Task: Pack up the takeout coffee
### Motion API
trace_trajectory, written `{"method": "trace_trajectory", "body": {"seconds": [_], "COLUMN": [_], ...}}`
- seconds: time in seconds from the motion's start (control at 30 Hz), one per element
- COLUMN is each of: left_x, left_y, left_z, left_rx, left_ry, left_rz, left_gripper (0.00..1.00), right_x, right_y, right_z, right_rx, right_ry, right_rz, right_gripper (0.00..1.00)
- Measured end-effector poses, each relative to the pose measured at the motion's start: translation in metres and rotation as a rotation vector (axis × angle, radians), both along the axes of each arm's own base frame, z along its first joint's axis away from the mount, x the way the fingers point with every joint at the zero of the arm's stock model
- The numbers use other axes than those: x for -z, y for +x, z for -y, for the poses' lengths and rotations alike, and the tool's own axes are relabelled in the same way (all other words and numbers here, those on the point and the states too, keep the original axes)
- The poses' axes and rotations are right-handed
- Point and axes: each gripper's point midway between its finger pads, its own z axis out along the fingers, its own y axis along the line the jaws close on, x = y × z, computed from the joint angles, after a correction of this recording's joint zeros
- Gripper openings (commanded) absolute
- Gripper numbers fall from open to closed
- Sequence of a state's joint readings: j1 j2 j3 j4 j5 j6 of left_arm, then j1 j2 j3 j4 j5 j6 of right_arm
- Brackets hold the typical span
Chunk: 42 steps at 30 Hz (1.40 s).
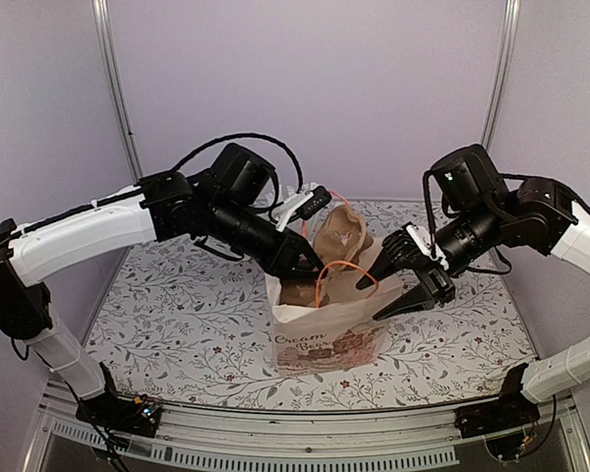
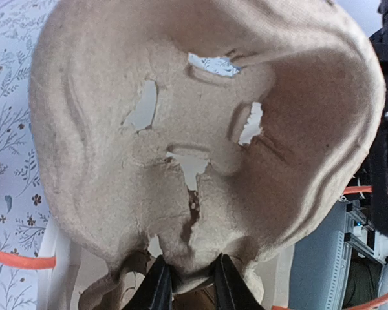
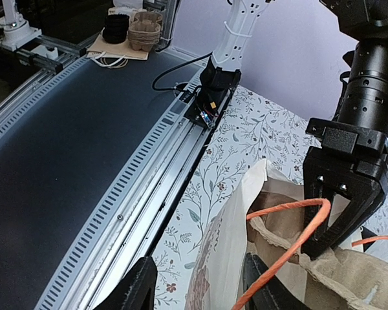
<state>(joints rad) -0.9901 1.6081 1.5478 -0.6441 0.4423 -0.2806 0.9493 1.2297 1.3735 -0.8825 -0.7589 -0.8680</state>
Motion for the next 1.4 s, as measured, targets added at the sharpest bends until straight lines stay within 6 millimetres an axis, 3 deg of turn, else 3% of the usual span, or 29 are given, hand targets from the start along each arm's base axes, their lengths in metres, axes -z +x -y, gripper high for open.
{"method": "trace_trajectory", "body": {"seconds": [0.33,0.53,0.63,0.97,1.27,1.4], "left_x": [0.005,0.025,0.032,0.05,0.047,0.058], "left_y": [-0.001,-0.004,-0.004,-0.011,-0.021,-0.023], "left_z": [-0.015,-0.019,-0.019,-0.021,-0.017,-0.021], "left_rx": [-0.037,-0.042,-0.044,-0.039,-0.02,-0.014], "left_ry": [0.092,0.167,0.203,0.312,0.375,0.422], "left_rz": [-0.024,-0.065,-0.077,-0.104,-0.045,-0.057], "left_gripper": [0.24,0.23,0.21,0.21,0.21,0.22], "right_x": [-0.03,-0.037,-0.036,0.015,0.033,0.047], "right_y": [0.02,0.064,0.077,0.107,0.121,0.121], "right_z": [0.019,0.046,0.054,0.069,0.072,0.07], "right_rx": [0.118,0.297,0.347,0.439,0.453,0.44], "right_ry": [0.027,0.017,0.014,-0.063,-0.053,-0.061], "right_rz": [0.153,0.238,0.253,0.193,0.132,0.091], "right_gripper": [0.55,0.55,0.55,0.55,0.55,0.55]}}
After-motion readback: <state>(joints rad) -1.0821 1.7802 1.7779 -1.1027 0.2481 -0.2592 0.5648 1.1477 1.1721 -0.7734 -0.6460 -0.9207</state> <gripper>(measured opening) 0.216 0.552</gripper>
